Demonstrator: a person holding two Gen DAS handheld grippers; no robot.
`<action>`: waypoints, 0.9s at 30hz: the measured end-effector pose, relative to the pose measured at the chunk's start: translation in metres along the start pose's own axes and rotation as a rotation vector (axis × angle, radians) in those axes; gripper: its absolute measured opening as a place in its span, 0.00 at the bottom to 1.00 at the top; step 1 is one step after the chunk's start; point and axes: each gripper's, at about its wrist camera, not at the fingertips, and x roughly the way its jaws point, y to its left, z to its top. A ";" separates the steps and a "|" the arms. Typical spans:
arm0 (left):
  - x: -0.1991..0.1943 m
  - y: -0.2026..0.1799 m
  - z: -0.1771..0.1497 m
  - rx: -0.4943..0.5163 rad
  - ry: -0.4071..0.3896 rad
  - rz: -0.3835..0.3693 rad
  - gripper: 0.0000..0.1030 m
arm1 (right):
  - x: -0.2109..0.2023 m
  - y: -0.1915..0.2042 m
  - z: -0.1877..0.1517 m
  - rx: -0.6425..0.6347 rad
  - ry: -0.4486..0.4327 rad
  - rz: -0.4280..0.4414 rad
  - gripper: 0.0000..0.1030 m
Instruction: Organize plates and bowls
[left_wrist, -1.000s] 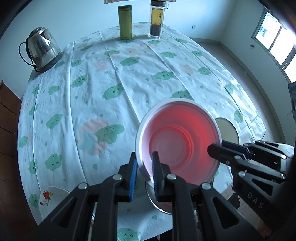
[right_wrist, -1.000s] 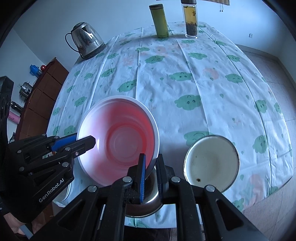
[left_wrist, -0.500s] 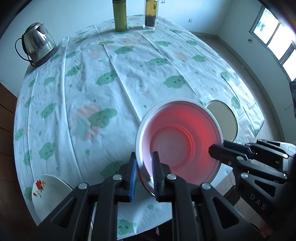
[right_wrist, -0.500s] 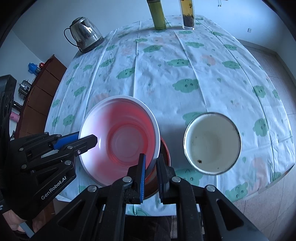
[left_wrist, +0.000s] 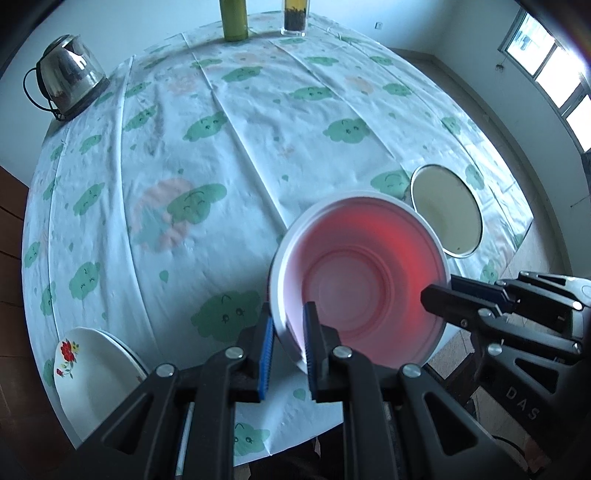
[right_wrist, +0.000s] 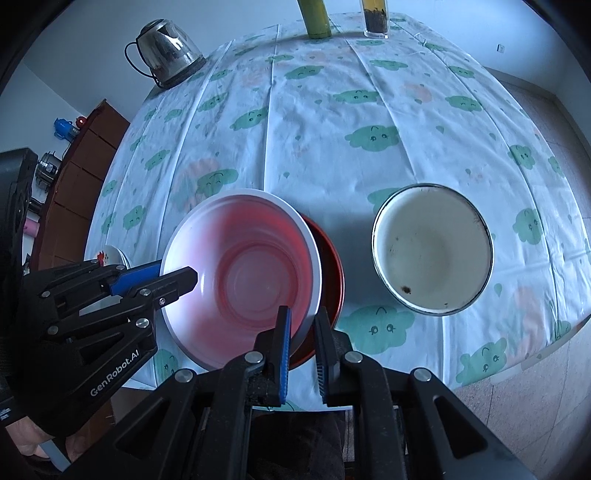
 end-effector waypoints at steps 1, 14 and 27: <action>0.001 0.000 -0.001 0.002 0.005 0.000 0.12 | 0.001 0.000 -0.001 0.002 0.003 -0.001 0.14; 0.011 0.003 -0.004 -0.005 0.031 -0.005 0.12 | 0.011 -0.001 -0.001 0.004 0.025 0.002 0.15; 0.006 -0.001 -0.003 -0.006 0.016 -0.023 0.36 | 0.014 -0.002 -0.002 0.019 0.031 0.035 0.17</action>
